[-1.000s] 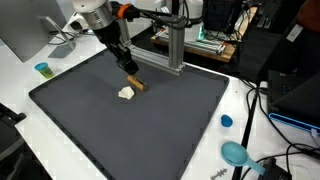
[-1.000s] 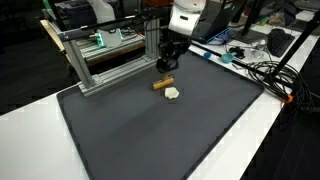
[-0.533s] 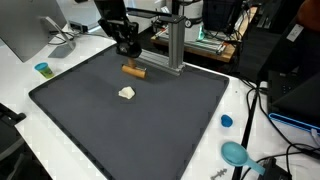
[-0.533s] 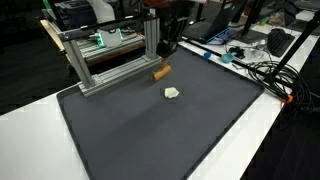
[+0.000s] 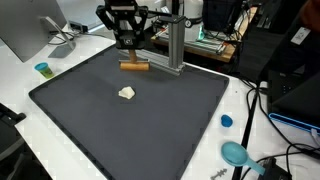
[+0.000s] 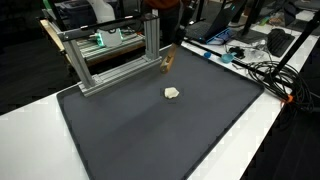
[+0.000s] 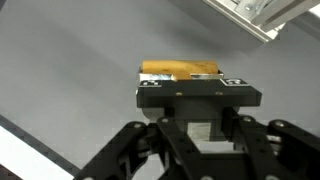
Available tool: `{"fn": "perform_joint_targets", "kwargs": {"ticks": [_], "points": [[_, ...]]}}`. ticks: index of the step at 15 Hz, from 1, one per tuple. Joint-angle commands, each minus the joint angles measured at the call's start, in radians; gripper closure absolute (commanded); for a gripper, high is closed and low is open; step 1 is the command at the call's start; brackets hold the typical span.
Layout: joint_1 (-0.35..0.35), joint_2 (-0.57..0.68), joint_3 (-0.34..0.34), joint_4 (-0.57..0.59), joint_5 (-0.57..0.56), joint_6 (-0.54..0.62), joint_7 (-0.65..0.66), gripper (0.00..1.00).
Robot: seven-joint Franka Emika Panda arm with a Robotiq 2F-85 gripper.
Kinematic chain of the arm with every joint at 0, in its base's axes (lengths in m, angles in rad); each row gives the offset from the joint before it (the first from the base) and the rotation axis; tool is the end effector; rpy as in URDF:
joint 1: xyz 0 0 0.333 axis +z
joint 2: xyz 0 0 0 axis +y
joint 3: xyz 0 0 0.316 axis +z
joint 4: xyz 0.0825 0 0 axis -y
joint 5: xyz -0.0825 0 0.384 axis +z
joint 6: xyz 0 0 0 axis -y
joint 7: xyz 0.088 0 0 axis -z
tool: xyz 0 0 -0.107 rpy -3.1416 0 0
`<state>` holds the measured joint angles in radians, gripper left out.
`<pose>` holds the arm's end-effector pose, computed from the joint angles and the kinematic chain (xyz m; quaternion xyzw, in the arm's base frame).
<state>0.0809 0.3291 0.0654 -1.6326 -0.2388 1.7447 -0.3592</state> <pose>0.6274 0.0669 0.4142 0.9487 0.2787 -0.1174 0.0918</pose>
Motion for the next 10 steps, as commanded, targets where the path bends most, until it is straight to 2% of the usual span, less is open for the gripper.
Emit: {"fn": "perform_joint_targets", "kwargs": {"ticks": [1,4,5,7,10], "points": [[-0.006,0.024,0.005,0.039,-0.016,-0.019,-0.005,0.54],[-0.011,0.078,-0.002,0.107,-0.022,-0.032,-0.006,0.54],[-0.011,0.084,-0.002,0.113,-0.022,-0.032,-0.006,0.79],[-0.002,0.043,0.012,0.035,-0.085,0.019,-0.112,0.79],[0.013,0.069,0.030,0.056,-0.128,-0.026,-0.211,0.79]]}}
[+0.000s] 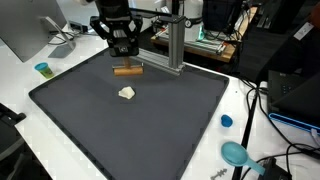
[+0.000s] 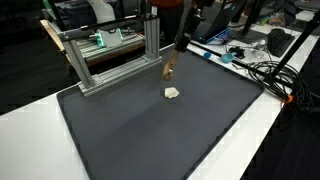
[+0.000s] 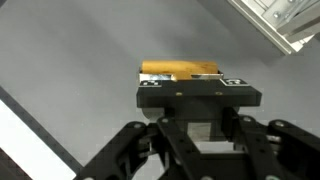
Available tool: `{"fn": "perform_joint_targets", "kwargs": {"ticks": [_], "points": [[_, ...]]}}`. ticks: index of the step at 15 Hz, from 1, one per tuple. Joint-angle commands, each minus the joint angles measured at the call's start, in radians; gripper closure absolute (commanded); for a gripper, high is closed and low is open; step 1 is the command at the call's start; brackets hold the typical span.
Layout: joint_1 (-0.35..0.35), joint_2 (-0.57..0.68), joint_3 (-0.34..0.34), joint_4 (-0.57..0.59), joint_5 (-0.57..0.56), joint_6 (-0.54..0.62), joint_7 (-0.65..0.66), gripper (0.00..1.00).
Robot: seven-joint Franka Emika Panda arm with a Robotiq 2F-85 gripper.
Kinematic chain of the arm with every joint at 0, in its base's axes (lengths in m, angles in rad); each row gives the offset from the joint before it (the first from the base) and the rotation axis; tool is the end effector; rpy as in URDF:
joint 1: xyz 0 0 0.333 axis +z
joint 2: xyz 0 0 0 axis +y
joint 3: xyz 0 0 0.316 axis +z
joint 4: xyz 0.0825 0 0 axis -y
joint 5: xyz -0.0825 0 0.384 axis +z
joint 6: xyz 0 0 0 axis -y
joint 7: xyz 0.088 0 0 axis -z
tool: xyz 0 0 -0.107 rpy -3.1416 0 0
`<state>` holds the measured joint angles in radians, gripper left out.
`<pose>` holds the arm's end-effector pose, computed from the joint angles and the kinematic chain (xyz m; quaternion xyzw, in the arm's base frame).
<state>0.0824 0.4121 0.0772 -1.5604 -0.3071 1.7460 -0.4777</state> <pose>0.6480 0.0705 0.3950 0.9216 0.3482 -0.1302 0.1119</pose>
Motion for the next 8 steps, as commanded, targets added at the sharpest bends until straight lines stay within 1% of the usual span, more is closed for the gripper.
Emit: {"fn": "perform_joint_targets", "kwargs": {"ticks": [1,6,8], "points": [[0.013,-0.004,0.025,-0.009,-0.073,-0.031,-0.132,0.79],[0.023,0.067,0.032,0.087,-0.152,-0.051,-0.361,0.79],[0.024,0.096,0.030,0.108,-0.178,-0.037,-0.456,0.79]]}}
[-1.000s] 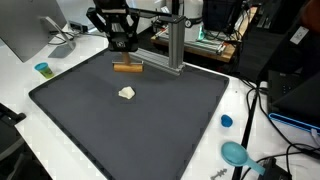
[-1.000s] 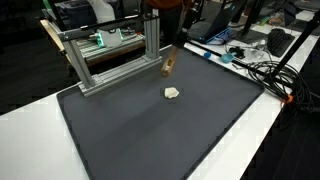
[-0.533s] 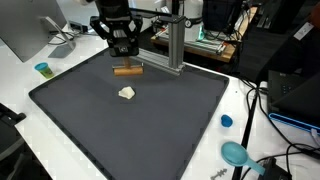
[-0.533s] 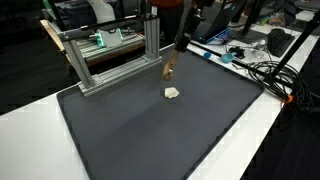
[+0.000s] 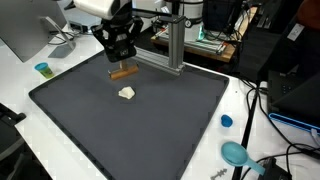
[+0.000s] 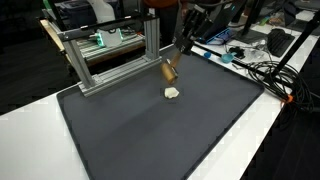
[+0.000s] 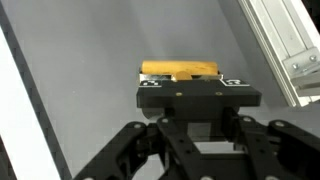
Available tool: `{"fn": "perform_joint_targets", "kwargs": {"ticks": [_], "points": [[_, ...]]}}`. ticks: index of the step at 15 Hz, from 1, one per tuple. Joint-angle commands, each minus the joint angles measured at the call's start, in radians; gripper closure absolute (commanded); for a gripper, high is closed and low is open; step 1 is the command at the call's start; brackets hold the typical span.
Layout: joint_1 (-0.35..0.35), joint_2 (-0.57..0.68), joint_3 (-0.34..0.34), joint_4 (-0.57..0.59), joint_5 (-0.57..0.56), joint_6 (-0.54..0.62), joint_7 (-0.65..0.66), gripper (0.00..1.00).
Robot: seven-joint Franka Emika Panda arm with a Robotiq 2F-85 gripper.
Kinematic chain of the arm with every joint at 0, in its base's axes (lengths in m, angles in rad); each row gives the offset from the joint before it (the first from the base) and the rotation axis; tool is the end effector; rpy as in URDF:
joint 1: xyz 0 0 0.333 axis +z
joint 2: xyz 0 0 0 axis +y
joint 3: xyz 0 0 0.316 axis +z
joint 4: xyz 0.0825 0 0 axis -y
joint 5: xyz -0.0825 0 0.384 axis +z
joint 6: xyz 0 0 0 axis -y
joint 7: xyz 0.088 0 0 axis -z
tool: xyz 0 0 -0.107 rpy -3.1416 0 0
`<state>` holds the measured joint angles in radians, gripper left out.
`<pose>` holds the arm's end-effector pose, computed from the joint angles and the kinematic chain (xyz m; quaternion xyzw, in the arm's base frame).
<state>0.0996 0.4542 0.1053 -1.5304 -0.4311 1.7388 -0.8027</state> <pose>0.6555 0.0879 0.3839 0.8250 0.5218 -0.1665 0.1390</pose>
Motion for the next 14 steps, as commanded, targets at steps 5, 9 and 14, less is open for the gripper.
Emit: {"fn": "perform_joint_targets", "kwargs": {"ticks": [5,9,14], "points": [[0.006,0.064,-0.006,0.038,-0.034,0.014,-0.195,0.54],[0.011,0.068,-0.013,0.025,-0.042,0.025,-0.153,0.79],[0.023,0.049,-0.007,-0.096,-0.055,0.142,-0.043,0.79]]}}
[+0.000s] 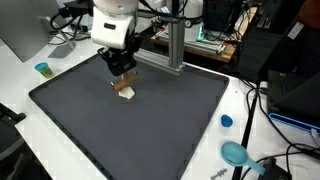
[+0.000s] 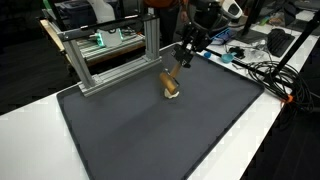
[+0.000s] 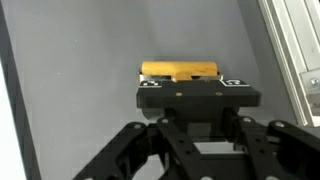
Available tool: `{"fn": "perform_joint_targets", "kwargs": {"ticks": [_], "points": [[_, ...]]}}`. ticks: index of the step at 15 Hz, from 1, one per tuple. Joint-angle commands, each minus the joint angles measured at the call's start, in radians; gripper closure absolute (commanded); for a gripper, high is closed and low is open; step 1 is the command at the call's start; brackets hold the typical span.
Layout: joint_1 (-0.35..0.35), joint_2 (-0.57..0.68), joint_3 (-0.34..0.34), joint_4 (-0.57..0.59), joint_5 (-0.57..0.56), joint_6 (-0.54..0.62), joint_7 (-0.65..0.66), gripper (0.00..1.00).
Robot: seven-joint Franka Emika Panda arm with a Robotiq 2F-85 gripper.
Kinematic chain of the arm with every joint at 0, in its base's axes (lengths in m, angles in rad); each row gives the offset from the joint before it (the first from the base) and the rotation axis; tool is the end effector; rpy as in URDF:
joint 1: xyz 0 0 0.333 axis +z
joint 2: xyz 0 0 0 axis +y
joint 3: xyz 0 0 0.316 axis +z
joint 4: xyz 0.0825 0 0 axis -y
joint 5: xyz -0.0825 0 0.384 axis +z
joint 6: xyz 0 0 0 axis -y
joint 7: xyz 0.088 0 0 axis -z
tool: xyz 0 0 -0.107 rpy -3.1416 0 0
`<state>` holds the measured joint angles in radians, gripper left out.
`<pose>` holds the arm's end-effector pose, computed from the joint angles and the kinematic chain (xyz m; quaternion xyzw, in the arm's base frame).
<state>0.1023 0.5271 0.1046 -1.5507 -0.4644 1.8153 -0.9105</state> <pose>0.6622 0.0916 0.3314 0.7805 0.5830 -0.1823 0.1332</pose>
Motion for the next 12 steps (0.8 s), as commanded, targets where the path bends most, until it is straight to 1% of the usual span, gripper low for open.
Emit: {"fn": "perform_joint_targets", "kwargs": {"ticks": [1,4,6,9,12], "points": [[0.032,-0.023,-0.011,-0.096,-0.046,0.093,0.099,0.79],[0.059,-0.016,-0.018,-0.132,-0.101,0.142,0.166,0.79],[0.073,-0.002,-0.013,-0.139,-0.130,0.147,0.179,0.79],[0.083,0.010,0.003,-0.141,-0.155,0.153,0.161,0.79],[0.078,0.026,0.004,-0.104,-0.159,0.125,0.126,0.79]]}}
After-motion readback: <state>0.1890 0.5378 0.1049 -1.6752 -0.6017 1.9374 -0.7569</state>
